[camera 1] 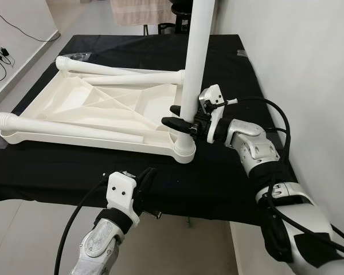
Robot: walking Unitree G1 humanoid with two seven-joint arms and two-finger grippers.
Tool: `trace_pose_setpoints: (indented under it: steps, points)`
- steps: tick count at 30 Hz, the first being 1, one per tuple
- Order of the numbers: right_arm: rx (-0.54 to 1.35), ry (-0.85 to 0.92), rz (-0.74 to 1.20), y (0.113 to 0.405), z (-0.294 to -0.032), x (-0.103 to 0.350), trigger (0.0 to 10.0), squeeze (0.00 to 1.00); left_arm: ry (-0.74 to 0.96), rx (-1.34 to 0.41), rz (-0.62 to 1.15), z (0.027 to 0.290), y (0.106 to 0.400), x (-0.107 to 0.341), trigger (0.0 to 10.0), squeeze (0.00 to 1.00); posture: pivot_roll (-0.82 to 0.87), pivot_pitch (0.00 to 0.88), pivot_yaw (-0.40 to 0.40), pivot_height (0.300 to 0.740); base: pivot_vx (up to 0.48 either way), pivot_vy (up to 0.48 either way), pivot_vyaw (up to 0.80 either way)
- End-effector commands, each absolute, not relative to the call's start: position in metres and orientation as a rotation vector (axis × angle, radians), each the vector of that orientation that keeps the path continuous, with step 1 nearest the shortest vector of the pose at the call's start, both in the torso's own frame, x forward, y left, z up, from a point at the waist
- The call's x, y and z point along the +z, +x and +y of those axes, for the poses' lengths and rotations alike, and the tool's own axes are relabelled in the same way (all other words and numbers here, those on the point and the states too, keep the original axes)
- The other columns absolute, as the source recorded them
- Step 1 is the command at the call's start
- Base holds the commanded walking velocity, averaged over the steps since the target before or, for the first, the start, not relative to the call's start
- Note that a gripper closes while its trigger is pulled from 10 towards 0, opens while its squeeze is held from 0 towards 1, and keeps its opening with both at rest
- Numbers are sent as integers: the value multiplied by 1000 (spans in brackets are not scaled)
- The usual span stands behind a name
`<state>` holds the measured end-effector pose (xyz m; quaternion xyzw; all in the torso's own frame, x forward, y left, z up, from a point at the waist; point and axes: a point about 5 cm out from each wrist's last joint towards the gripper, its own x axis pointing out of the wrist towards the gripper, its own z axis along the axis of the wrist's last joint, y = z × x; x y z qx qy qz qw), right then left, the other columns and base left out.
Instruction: Building children table
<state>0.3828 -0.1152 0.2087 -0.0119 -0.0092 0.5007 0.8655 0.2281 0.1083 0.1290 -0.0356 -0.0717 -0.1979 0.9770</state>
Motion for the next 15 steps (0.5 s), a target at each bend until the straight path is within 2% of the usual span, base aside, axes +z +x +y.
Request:
trace_pose_setpoints:
  steps: [1,7,9,10,11,12,14,15]
  points:
    - [1054,50,-23,383,-113,207,0,0,-71,-393,-129,109,226,125,10000,0,130,125,-20,740,0,0,0]
    - [858,68,-3,383,-127,191,0,0,-72,-392,-131,109,226,126,10000,0,122,131,-19,740,0,0,0]
    - [499,49,29,381,-130,172,0,0,-72,-392,-131,111,226,126,10000,0,110,137,-16,740,0,0,0]
    - [499,49,29,381,-130,172,0,0,-72,-392,-131,111,226,126,10000,0,110,137,-16,740,0,0,0]
    - [305,6,56,374,-133,159,0,0,-72,-392,-131,111,226,127,10000,0,107,137,-14,740,0,0,0]
    - [228,-3,65,361,-127,148,0,0,-72,-392,-131,112,226,127,10000,0,109,141,-4,740,0,0,0]
    - [228,-3,65,361,-127,148,0,0,-72,-392,-131,112,226,127,10000,0,109,141,-4,740,0,0,0]
    - [210,23,89,344,-113,133,0,0,-72,-395,-129,113,227,127,10000,0,100,134,3,740,0,0,0]
